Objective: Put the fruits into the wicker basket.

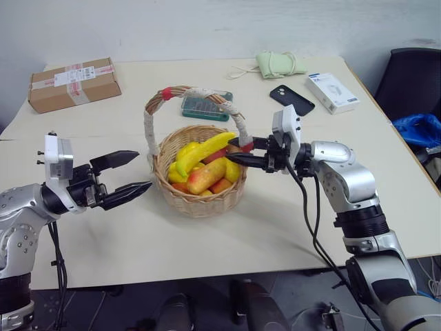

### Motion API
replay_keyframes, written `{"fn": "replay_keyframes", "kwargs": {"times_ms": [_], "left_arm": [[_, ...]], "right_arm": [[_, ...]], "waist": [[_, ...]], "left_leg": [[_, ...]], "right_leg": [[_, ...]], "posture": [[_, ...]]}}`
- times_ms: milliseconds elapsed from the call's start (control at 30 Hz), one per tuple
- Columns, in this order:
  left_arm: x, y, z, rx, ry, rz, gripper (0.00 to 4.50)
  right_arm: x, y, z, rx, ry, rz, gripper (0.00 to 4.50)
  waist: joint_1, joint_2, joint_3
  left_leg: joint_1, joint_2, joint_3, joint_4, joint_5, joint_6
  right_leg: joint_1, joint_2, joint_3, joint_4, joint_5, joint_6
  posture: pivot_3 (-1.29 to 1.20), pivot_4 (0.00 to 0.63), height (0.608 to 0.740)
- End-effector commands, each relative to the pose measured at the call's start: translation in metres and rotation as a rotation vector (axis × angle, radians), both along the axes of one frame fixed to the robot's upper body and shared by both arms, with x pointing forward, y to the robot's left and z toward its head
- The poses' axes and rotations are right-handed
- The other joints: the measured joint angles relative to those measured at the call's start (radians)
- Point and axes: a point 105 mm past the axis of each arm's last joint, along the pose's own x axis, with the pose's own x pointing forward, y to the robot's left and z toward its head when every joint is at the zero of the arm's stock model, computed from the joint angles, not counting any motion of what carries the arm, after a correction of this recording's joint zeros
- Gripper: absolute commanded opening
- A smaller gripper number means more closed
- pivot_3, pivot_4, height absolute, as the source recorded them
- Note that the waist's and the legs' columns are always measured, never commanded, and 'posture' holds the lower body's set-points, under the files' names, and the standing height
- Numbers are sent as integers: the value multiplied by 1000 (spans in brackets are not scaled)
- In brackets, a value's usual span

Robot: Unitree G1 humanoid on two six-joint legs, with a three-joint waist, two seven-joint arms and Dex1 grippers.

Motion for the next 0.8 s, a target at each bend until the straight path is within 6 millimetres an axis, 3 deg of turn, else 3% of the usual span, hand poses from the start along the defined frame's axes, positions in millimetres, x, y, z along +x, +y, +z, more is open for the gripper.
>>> {"fn": "replay_keyframes", "kwargs": {"times_ms": [33,67,200,333,400,567,800], "left_arm": [[3,-3,6,15,-39,-16,4500],[5,-5,6,15,-39,-19,4500],[9,-11,5,5,-35,-50,4500],[13,-23,4,-7,-27,-108,4500],[15,-26,4,-5,-25,-128,4500],[22,-31,4,-2,-31,-156,4500],[25,-42,-4,3,-27,-195,4500]], "right_arm": [[-11,-13,20,-22,-200,-36,431],[-15,-17,27,3,-212,-59,174],[-31,-48,44,115,-222,-203,174],[-40,-113,56,306,-187,-514,174],[-45,-145,55,325,-196,-669,174],[-48,-204,46,276,-209,-975,174],[-30,-255,17,244,-139,-1158,174]], "waist": [[1,0,0],[3,0,0],[10,0,0],[22,0,0],[28,0,0],[22,0,0],[-1,0,0]], "left_leg": [[0,0,0,0,0,0],[0,-1,0,0,0,0],[-1,-1,-1,0,0,0],[-1,-2,0,0,0,0],[-1,-5,0,0,0,0],[0,-6,0,0,0,1],[3,-6,0,-1,2,0]], "right_leg": [[0,0,0,0,0,0],[0,0,0,0,0,0],[0,-1,0,-1,0,0],[0,-1,0,-1,0,0],[0,-1,0,-2,0,0],[0,0,1,-1,0,0],[1,2,3,1,0,0]], "posture": [[0,150,740],[0,150,740],[0,150,740],[0,150,740],[0,150,740],[0,150,740],[0,150,740]]}}
